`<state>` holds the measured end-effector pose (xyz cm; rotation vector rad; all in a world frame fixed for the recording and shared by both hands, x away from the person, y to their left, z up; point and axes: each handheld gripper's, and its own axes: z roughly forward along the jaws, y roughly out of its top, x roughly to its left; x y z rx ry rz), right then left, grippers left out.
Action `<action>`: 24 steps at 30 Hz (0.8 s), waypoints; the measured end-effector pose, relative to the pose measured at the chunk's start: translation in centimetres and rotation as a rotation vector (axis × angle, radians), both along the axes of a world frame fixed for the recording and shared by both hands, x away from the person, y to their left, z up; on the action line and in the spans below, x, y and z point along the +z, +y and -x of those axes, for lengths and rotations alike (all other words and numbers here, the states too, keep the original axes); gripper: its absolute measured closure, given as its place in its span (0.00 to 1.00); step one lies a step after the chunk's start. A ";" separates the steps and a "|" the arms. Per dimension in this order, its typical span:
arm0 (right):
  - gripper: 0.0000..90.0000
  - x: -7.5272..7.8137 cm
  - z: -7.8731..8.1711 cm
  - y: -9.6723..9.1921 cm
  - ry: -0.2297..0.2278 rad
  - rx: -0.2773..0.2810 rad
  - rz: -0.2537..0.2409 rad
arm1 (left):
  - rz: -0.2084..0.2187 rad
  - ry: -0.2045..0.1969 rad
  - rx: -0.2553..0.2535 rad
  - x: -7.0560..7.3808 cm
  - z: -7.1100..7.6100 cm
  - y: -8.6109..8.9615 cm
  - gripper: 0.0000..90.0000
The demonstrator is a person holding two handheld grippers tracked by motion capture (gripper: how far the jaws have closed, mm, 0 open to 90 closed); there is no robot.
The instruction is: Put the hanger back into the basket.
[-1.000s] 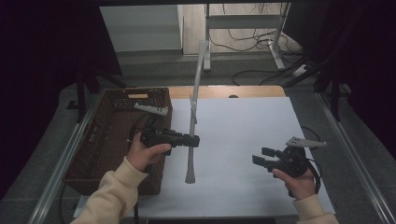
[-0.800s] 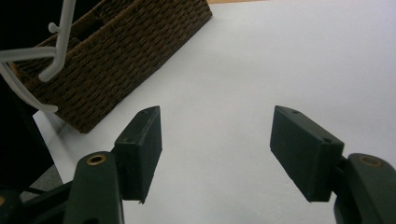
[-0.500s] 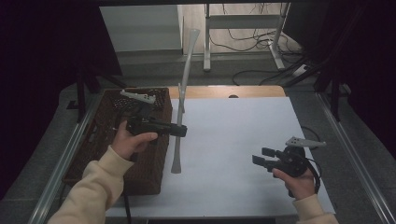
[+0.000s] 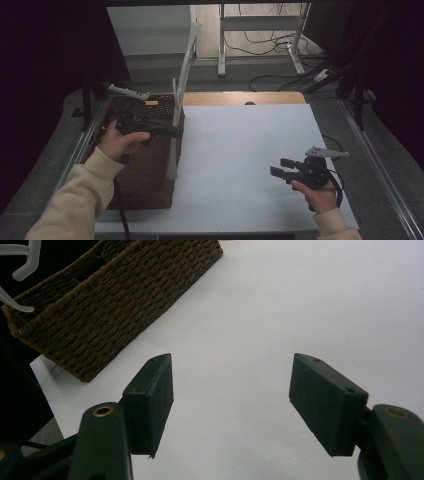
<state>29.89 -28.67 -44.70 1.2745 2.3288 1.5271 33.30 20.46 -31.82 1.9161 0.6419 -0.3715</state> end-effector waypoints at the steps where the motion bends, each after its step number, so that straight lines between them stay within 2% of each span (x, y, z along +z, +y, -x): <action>1: 0.39 0.0 0.0 0.0 0.000 0.000 0.001 | 0.000 -0.001 0.002 0.0 -0.1 0.3 0.90; 15: 0.38 -0.2 -0.1 0.0 0.005 -0.004 0.011 | -0.052 0.009 0.034 -0.5 -0.5 4.6 0.90; 20: 0.38 -0.3 -0.1 0.1 0.009 -0.004 0.015 | -0.078 0.024 0.044 -1.4 -0.6 6.1 0.90; 24: 0.38 -0.3 -0.1 0.2 0.004 -0.006 0.023 | -0.080 0.037 0.060 -2.3 -0.7 7.2 0.90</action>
